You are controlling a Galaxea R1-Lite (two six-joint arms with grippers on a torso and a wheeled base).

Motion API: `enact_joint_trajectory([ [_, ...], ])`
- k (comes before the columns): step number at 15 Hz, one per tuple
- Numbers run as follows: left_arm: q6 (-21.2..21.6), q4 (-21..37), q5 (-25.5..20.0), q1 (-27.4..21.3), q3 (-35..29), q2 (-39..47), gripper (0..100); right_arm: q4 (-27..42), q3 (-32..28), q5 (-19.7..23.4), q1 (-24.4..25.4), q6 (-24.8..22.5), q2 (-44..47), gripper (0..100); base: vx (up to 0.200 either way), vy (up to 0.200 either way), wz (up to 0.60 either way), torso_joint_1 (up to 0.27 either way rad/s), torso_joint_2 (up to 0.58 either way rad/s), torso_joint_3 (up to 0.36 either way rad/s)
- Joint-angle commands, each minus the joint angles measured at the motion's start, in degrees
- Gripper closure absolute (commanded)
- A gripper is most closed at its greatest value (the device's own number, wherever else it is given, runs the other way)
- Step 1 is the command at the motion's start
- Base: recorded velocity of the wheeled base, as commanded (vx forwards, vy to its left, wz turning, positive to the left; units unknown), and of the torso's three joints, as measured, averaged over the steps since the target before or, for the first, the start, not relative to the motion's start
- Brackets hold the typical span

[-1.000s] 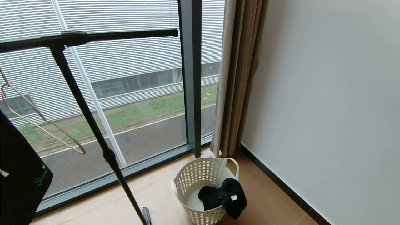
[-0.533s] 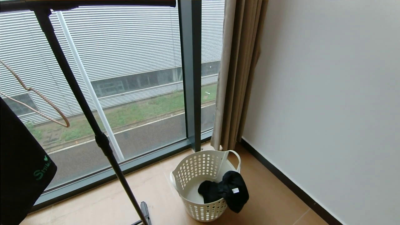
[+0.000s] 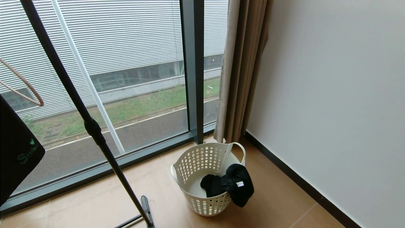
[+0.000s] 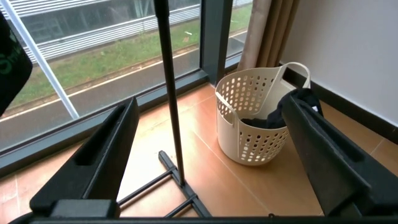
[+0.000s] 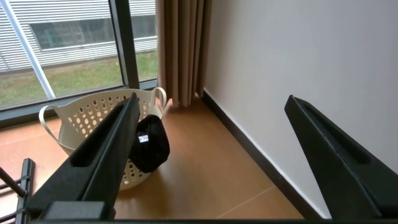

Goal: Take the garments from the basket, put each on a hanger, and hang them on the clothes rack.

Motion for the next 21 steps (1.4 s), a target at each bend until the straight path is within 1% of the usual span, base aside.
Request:
enact_joint_trajectory([
  [1,0.14,0.01,-0.11,-0.02,0.00,0.10,0,-0.02,0.00,-0.01,0.09,-0.01,0.08,0,0.000,0.000,0.00,0.002,0.03,-0.159],
  [21,0.14,0.01,-0.11,-0.02,0.00,0.10,0,-0.02,0.00,-0.01,0.09,-0.01,0.08,0,0.000,0.000,0.00,0.003,0.00,-0.197],
])
